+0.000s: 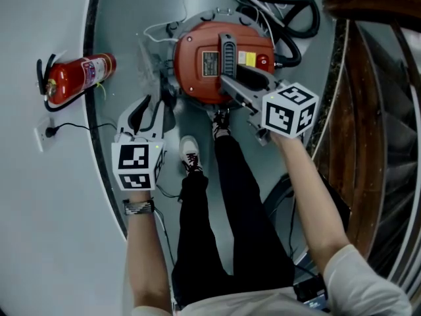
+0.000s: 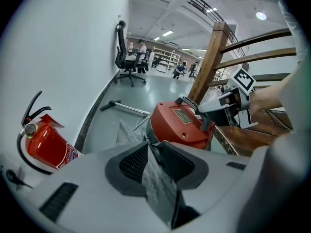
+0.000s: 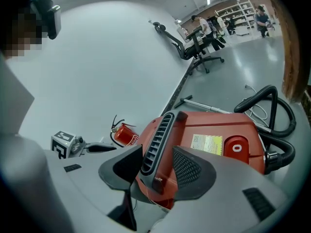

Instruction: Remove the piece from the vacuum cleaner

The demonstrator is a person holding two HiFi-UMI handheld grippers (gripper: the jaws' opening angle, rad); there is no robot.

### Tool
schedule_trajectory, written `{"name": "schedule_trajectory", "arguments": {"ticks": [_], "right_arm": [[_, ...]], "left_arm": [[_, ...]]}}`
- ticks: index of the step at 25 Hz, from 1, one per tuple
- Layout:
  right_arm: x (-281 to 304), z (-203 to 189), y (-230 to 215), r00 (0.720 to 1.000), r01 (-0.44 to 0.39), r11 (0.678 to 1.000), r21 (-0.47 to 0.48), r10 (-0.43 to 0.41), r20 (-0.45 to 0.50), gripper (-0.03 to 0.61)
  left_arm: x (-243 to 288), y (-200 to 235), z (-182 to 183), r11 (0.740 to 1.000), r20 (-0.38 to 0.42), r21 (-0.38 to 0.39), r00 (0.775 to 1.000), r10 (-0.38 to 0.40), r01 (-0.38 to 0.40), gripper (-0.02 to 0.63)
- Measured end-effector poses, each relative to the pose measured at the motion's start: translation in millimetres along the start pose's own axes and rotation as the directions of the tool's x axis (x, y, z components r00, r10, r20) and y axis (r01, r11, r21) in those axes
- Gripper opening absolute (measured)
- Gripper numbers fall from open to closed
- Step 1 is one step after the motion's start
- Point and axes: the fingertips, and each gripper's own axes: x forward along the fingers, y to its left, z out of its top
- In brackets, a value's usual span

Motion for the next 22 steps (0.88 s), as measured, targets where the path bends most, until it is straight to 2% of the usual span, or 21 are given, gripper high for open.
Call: {"name": "schedule_trajectory", "arguments": {"ticks": [8,14,22], "right_arm": [[11,-2,6,1.000,0.009,0.996,-0.085,-0.012,-0.025,0.189],[10,-1,5,1.000,0.005,0.999,-0.054,-0.004,0.009,0.190],[9,-1,5,0.999,0.004,0.998,-0.063,-0.001,0.048,0.193]], "left_arm": [[20,-1,-13,1.000,-0.042,-0.026,0.999,-0.001,0.000,0.110],[30,4,-22,0.999,-0.056,-0.027,0.998,0.039,-0.041,0.116],[39,5,-29,0.997,-0.081,-0.023,0.995,0.065,-0.067,0.141]]}}
